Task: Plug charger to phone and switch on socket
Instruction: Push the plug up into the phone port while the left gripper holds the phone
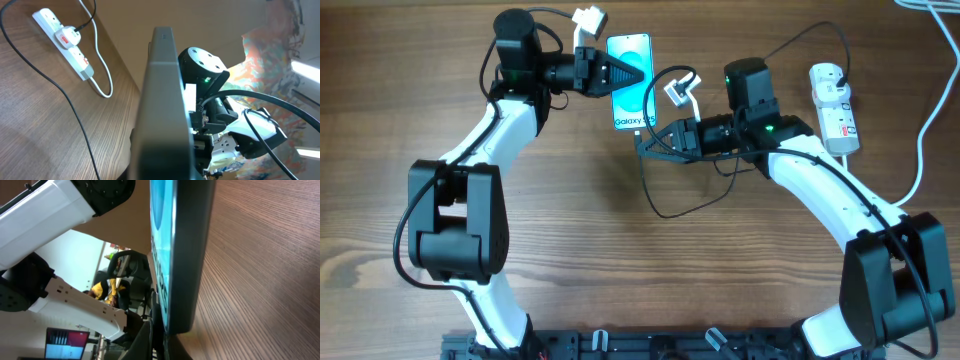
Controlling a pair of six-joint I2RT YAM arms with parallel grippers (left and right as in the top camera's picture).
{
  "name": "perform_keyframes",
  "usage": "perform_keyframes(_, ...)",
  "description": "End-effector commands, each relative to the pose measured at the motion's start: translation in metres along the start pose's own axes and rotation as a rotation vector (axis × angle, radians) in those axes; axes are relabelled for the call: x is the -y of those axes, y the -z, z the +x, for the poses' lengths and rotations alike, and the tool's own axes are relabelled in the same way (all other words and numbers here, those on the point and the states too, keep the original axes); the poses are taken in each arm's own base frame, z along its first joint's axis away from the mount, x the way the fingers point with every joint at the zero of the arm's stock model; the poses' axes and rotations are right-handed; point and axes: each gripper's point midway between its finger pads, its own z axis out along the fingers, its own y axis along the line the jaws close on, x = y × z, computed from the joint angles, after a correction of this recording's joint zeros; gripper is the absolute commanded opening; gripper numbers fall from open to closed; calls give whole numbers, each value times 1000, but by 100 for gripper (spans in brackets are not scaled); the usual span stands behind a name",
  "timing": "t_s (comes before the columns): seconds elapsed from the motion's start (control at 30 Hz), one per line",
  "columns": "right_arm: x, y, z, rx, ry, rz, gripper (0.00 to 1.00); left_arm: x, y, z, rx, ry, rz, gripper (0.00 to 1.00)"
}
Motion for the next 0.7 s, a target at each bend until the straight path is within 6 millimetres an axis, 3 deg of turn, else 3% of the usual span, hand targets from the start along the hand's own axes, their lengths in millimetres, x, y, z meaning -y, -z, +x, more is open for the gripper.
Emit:
perform_keyframes(0.0, -5, -1, -4, -7, 21, -30, 4, 3, -2, 3, -19, 4, 11, 4)
perform_keyframes(0.67, -5, -1, -6, -3, -1, -29, 4, 4, -2, 4, -22, 35, 12, 4)
